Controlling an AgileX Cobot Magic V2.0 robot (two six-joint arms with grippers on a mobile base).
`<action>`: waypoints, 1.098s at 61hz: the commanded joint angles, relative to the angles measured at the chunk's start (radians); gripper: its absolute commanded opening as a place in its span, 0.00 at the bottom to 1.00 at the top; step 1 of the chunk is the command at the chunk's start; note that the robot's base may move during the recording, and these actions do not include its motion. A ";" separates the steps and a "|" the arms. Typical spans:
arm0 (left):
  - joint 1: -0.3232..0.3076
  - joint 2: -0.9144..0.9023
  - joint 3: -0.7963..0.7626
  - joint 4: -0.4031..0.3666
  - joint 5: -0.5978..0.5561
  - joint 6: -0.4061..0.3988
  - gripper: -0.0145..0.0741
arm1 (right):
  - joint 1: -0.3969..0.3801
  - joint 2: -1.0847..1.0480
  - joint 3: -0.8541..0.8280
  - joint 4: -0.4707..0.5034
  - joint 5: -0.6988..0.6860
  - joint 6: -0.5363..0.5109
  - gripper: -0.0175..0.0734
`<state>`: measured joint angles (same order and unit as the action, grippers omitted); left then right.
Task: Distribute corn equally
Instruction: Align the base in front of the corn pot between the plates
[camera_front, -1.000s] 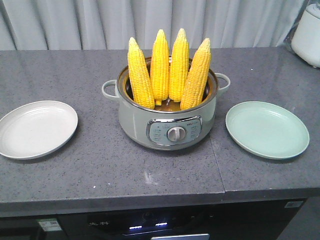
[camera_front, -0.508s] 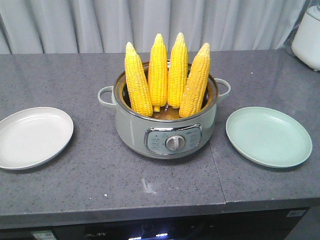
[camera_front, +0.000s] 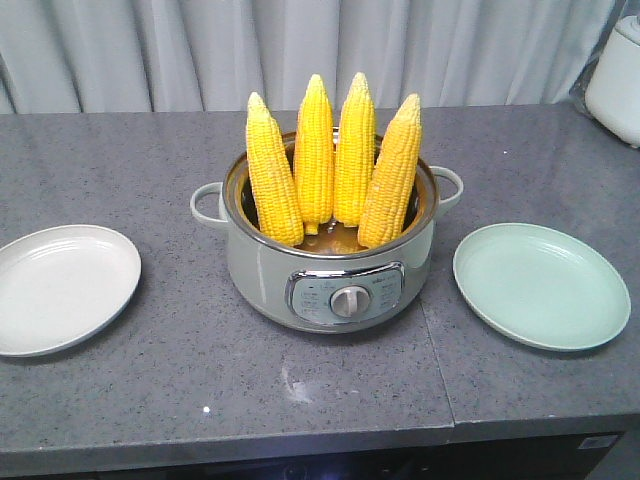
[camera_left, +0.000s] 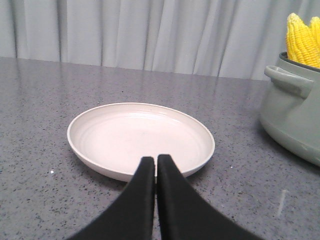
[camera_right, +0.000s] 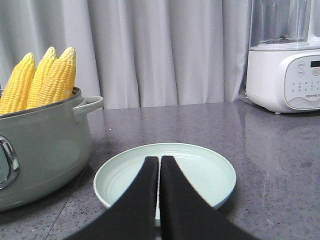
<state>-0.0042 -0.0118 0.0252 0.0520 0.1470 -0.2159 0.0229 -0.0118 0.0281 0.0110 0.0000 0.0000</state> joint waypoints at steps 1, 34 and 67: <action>0.001 -0.004 -0.024 0.000 -0.081 -0.010 0.16 | -0.004 -0.005 0.019 -0.011 -0.075 -0.005 0.19; 0.001 -0.004 -0.024 0.000 -0.081 -0.010 0.16 | -0.004 -0.005 0.019 -0.011 -0.075 -0.005 0.19; 0.001 -0.004 -0.024 0.000 -0.081 -0.010 0.16 | -0.004 -0.005 0.019 -0.011 -0.075 -0.005 0.19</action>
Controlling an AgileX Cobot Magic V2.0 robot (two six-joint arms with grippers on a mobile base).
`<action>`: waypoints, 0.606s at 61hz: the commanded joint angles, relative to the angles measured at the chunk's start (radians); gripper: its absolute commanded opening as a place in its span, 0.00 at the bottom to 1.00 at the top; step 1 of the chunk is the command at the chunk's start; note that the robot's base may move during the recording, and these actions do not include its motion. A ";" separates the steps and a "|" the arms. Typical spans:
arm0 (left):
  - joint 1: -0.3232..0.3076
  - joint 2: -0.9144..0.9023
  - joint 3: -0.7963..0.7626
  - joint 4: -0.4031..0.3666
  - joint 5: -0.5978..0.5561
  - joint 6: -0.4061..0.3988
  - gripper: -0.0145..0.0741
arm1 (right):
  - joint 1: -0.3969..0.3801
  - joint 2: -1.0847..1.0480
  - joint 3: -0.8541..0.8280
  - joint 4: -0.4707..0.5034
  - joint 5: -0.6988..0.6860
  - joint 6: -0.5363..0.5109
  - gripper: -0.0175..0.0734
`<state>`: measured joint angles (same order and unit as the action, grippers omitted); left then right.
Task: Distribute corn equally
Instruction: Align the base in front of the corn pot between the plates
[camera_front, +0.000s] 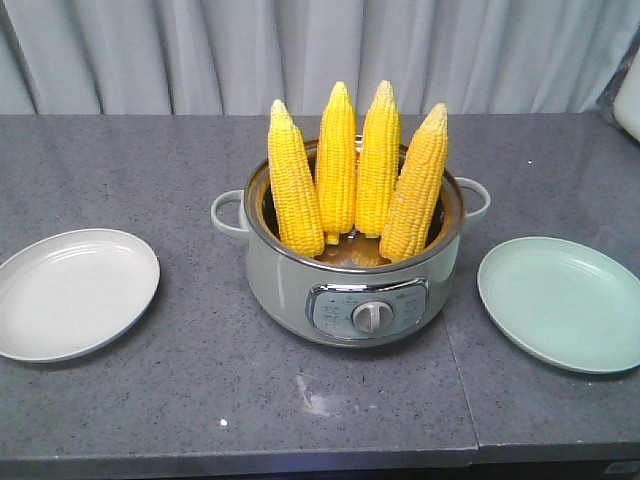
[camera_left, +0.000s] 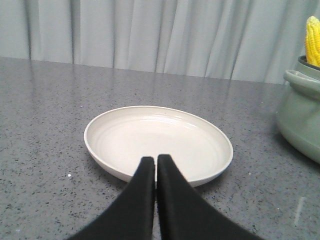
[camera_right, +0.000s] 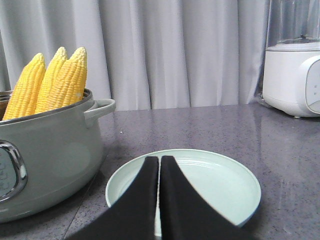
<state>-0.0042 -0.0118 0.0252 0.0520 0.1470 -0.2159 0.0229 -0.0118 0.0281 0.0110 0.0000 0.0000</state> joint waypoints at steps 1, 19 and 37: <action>0.001 -0.004 -0.024 0.000 -0.081 -0.010 0.16 | -0.004 -0.005 0.019 -0.011 -0.075 -0.005 0.19; 0.001 -0.004 -0.024 0.000 -0.081 -0.010 0.16 | -0.004 -0.005 0.019 -0.011 -0.075 -0.005 0.19; 0.001 -0.004 -0.024 0.000 -0.081 -0.010 0.16 | -0.004 -0.005 0.019 -0.011 -0.075 -0.005 0.19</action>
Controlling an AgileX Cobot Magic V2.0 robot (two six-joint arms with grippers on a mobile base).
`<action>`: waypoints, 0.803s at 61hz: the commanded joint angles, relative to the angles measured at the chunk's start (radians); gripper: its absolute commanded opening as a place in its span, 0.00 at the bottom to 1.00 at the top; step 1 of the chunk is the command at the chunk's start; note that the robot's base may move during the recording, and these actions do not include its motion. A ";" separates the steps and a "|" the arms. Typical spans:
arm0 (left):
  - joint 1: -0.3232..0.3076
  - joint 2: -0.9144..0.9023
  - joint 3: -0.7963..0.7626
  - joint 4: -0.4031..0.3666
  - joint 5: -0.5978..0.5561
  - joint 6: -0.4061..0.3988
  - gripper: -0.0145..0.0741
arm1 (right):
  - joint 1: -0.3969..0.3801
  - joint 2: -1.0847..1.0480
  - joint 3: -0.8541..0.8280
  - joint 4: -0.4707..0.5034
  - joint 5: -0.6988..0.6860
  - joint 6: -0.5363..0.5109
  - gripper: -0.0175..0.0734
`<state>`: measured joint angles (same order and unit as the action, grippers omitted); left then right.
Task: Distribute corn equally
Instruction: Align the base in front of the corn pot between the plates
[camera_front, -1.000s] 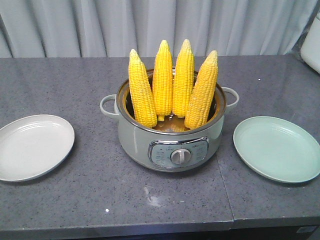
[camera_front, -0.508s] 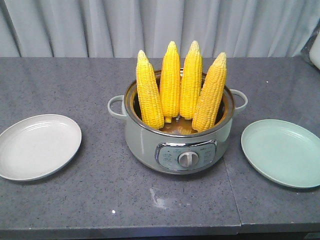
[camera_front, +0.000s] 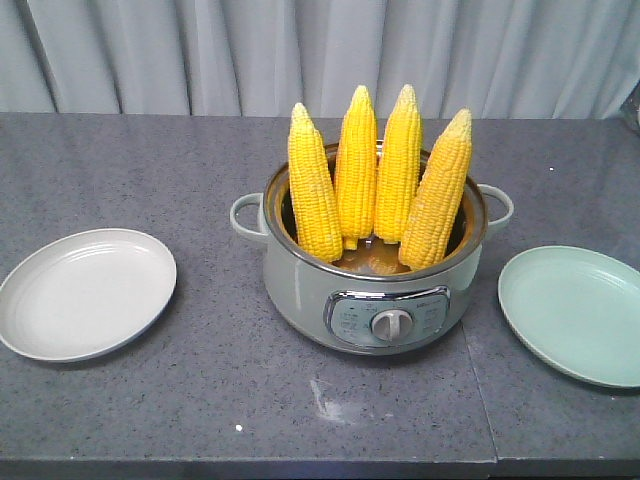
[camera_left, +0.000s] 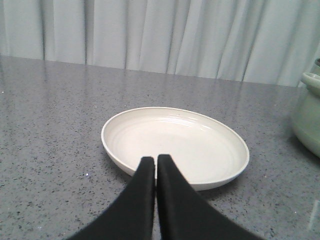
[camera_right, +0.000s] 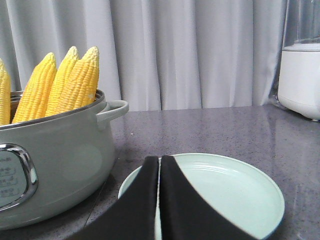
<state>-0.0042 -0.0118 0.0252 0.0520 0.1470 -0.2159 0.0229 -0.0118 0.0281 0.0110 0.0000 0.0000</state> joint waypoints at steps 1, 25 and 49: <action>0.001 -0.004 -0.024 0.000 -0.081 -0.010 0.16 | -0.004 -0.005 0.019 -0.011 -0.075 -0.005 0.19; 0.001 -0.004 -0.024 0.000 -0.081 -0.010 0.16 | -0.004 -0.005 0.019 -0.011 -0.075 -0.005 0.19; 0.001 -0.004 -0.024 0.000 -0.081 -0.010 0.16 | -0.004 -0.005 0.019 -0.011 -0.075 -0.005 0.19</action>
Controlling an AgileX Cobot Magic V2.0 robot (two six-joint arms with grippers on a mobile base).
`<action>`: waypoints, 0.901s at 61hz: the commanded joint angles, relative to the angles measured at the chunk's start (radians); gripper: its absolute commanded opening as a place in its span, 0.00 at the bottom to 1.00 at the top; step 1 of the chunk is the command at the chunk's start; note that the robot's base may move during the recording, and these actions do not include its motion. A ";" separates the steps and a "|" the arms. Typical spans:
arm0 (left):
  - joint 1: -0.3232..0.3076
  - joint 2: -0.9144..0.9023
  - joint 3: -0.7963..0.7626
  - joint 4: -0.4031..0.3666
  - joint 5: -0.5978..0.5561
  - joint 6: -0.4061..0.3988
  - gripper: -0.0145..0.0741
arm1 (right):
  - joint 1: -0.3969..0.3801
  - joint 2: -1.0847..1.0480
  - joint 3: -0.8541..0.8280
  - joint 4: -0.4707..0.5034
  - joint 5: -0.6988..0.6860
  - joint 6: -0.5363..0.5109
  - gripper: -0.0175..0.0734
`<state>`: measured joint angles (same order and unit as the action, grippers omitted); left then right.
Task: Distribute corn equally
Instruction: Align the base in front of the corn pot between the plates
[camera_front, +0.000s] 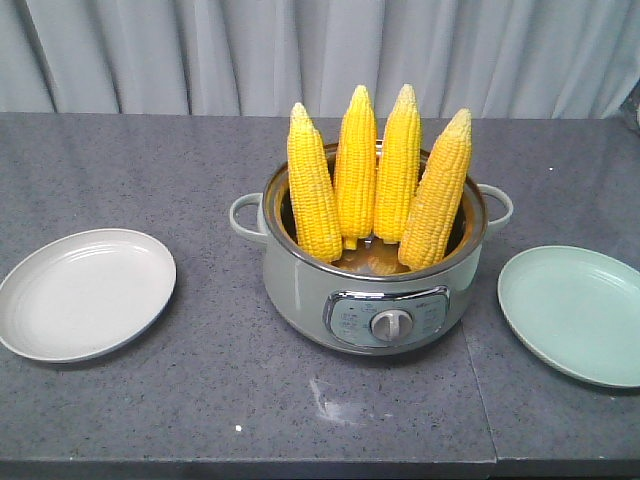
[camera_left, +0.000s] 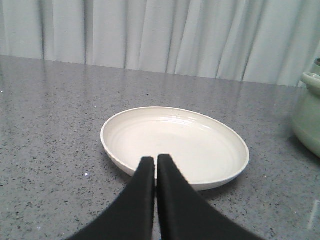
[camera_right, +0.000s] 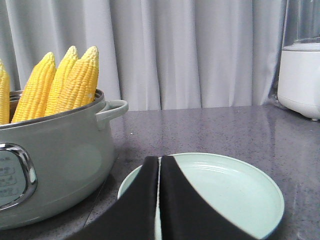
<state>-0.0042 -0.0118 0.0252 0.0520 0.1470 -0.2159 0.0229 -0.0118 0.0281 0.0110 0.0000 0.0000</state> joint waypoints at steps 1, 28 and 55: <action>0.001 -0.004 -0.024 0.000 -0.081 -0.010 0.16 | -0.004 -0.005 0.019 -0.011 -0.075 -0.005 0.19; 0.001 -0.004 -0.030 -0.105 -0.180 -0.224 0.16 | -0.001 -0.005 0.017 0.234 -0.172 0.218 0.19; 0.001 -0.004 -0.055 -0.104 -0.405 -0.538 0.16 | -0.001 -0.005 -0.054 0.276 -0.132 0.238 0.19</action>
<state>-0.0042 -0.0118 0.0217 -0.0444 -0.1522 -0.5961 0.0229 -0.0118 0.0270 0.3026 -0.1004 0.2412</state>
